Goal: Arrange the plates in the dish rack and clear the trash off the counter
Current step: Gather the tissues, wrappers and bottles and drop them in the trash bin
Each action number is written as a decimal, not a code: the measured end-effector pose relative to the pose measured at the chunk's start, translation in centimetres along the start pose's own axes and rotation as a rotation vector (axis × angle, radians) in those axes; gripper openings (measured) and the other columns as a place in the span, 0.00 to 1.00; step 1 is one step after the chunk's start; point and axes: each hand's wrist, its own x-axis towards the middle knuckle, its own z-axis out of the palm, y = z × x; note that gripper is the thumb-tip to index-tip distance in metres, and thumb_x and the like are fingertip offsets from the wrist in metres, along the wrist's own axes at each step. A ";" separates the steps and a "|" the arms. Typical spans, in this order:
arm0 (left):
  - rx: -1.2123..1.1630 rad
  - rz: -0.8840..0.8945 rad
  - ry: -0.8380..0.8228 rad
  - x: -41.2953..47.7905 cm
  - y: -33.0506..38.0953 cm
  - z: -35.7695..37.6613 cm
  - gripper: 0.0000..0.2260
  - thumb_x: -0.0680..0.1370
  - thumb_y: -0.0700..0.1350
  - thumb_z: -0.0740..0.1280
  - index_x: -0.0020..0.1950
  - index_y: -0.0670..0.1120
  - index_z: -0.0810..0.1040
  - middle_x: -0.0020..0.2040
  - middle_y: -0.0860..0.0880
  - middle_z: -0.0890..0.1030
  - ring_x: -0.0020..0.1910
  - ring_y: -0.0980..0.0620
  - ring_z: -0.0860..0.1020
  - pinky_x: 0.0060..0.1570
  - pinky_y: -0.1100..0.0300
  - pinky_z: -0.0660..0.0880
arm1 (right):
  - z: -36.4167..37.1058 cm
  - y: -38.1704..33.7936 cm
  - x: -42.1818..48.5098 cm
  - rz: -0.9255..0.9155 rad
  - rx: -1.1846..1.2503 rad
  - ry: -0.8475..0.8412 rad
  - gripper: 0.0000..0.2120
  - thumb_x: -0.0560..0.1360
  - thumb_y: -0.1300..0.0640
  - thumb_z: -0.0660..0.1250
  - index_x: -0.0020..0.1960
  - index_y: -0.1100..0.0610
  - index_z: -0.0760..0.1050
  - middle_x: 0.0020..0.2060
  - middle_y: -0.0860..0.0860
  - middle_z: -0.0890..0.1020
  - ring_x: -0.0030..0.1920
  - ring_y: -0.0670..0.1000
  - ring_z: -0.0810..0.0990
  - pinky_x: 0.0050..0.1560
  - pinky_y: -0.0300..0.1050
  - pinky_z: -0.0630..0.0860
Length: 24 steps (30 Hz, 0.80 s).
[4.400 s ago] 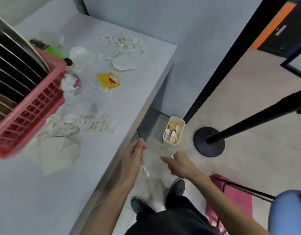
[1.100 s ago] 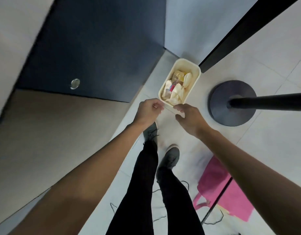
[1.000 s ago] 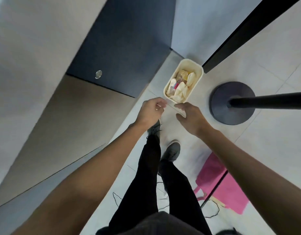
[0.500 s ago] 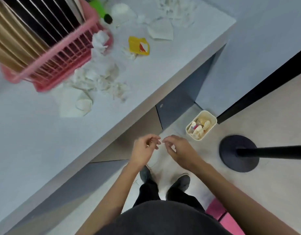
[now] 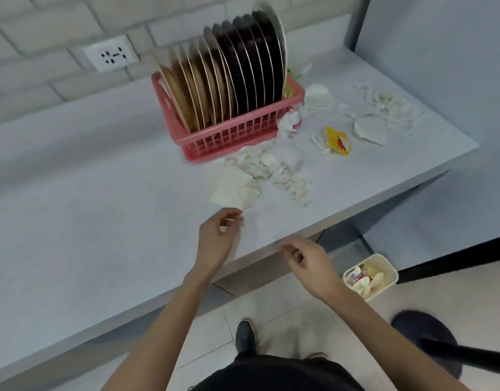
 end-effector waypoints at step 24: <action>0.695 0.497 -0.313 17.7 -3.6 -5.9 0.12 0.78 0.52 0.67 0.54 0.45 0.80 0.61 0.50 0.76 0.59 0.48 0.75 0.55 0.52 0.75 | 5.9 -1.7 11.3 -0.222 -0.520 -0.032 0.20 0.78 0.48 0.60 0.66 0.54 0.76 0.71 0.50 0.70 0.72 0.54 0.62 0.68 0.52 0.69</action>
